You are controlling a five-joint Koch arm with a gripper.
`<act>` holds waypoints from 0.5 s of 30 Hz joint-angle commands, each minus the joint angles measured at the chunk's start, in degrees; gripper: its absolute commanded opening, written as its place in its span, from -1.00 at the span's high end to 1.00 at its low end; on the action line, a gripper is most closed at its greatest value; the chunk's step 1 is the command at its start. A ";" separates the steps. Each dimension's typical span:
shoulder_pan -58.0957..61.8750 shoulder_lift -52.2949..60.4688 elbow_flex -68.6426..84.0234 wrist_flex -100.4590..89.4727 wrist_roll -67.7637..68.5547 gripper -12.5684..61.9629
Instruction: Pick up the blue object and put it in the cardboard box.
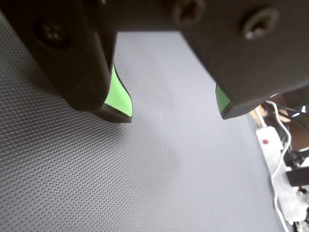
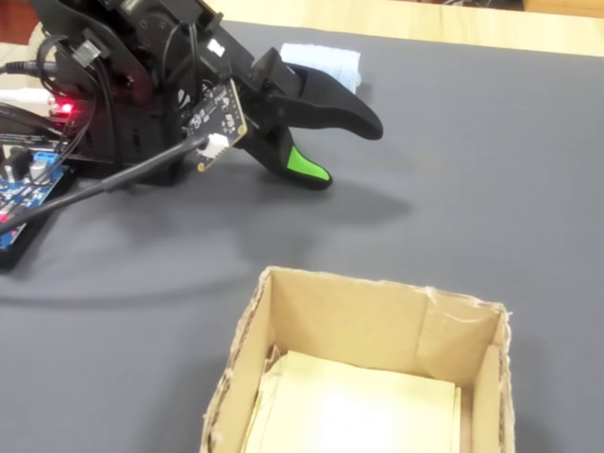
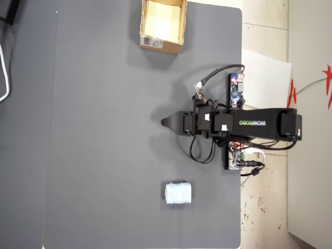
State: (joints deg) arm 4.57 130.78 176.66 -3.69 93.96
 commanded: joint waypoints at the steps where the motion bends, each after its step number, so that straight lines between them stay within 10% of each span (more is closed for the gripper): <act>1: 0.53 4.83 2.02 4.83 0.53 -0.25; 15: -1.85 4.92 0.35 4.92 1.14 -0.25</act>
State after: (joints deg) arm 3.16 130.78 176.57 -3.60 93.87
